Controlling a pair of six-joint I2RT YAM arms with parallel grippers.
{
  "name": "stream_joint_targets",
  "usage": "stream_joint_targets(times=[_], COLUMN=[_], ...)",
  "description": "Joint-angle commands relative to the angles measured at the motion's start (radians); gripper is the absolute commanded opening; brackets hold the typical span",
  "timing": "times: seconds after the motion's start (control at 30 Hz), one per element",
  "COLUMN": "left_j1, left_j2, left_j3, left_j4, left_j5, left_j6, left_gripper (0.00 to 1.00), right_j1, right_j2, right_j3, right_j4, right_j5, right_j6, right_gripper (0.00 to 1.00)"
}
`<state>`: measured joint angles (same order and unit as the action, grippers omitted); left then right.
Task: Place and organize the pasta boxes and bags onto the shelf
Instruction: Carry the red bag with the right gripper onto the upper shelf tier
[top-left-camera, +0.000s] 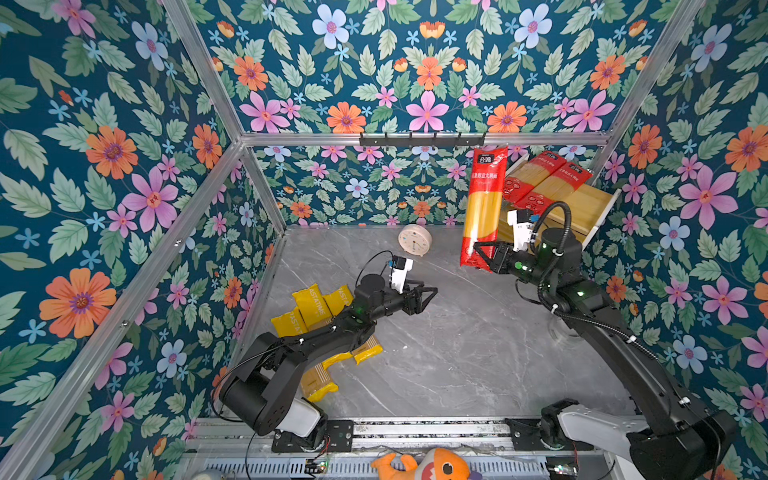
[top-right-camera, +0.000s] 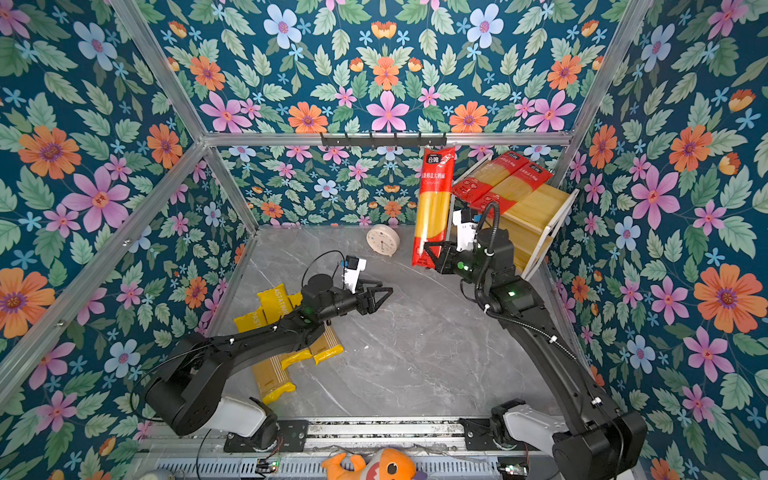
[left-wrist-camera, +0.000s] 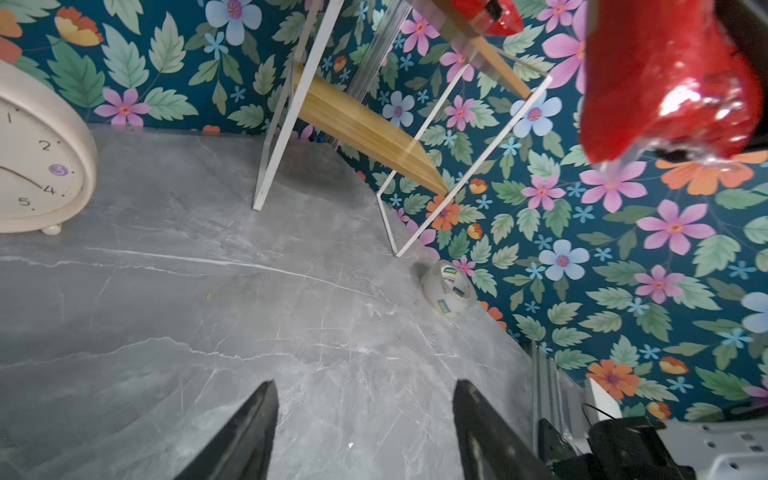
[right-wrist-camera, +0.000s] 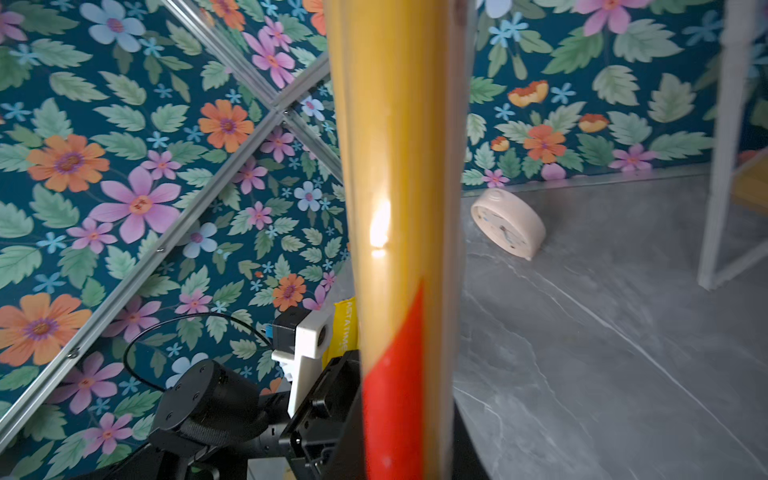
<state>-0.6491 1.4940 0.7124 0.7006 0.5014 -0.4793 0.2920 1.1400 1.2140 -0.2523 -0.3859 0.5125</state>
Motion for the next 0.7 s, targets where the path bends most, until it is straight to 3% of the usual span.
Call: stream_joint_targets(times=[0.0, 0.4, 0.67], left_j1=[-0.025, -0.061, -0.061], left_j2=[0.031, 0.115, 0.153], left_j3=[0.023, 0.055, 0.061], left_j4=[-0.007, -0.011, -0.011], left_j5=[-0.058, -0.090, -0.077], left_j6=[0.031, 0.021, 0.017], left_gripper=[0.69, 0.69, 0.70], right_j1=[-0.076, -0.307, -0.453], right_j2=[-0.019, 0.022, 0.040], right_j3=[0.056, 0.230, 0.310], right_j4=[-0.066, -0.254, -0.359], right_j5=[0.002, -0.122, -0.125], right_j6=[-0.008, 0.132, 0.168], right_gripper=[0.00, 0.00, 0.00])
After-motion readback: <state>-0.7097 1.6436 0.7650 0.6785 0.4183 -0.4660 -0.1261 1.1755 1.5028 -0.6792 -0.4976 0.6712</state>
